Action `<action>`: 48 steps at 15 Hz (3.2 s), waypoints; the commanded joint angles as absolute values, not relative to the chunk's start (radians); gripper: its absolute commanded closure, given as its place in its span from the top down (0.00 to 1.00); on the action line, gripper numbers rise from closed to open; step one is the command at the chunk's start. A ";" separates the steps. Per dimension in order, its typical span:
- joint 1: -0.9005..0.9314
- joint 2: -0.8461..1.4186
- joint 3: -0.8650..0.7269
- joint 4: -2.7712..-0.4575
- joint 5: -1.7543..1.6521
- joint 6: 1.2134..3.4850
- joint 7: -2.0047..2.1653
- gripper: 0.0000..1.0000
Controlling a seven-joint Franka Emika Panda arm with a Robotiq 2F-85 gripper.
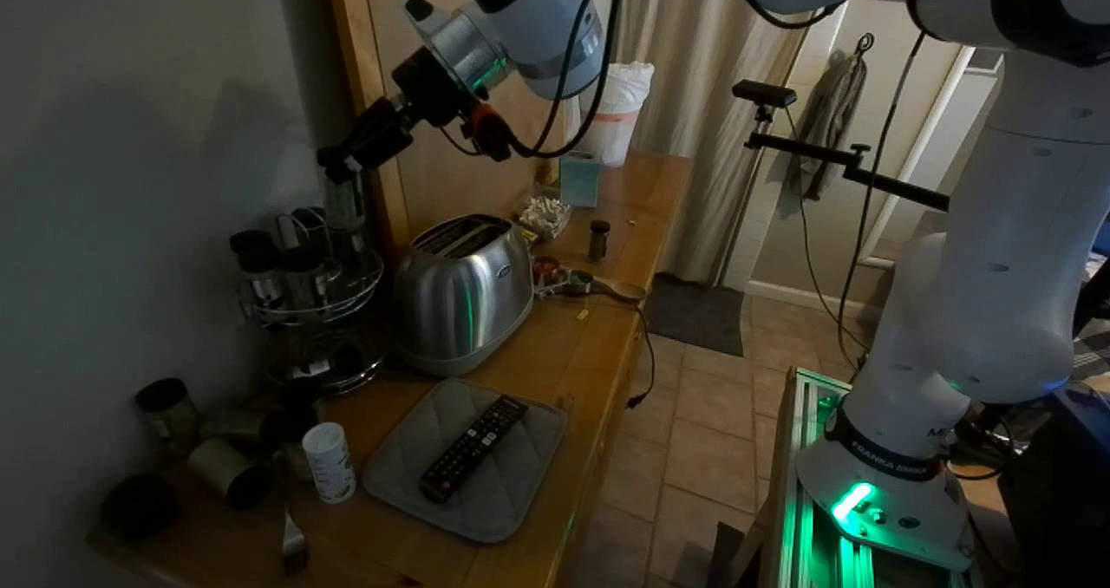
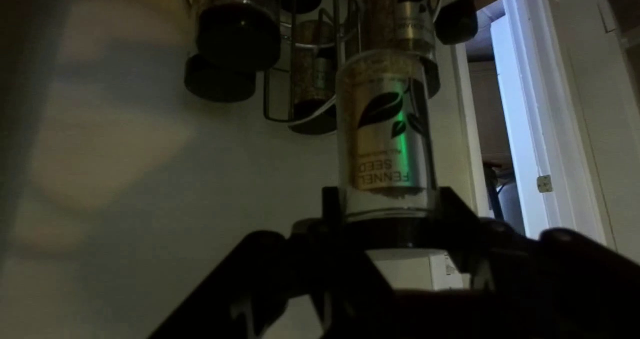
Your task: Remove the glass jar from the silver stand and place it on the right side of the counter.
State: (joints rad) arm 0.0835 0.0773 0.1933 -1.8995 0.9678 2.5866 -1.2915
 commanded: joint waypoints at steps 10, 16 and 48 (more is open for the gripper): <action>0.080 -0.293 0.106 -2.271 0.778 2.735 -0.980 0.25; -0.035 -0.408 0.096 -2.419 0.686 2.865 -0.813 0.25; -0.544 -0.129 0.117 -2.345 0.618 3.033 -0.582 0.25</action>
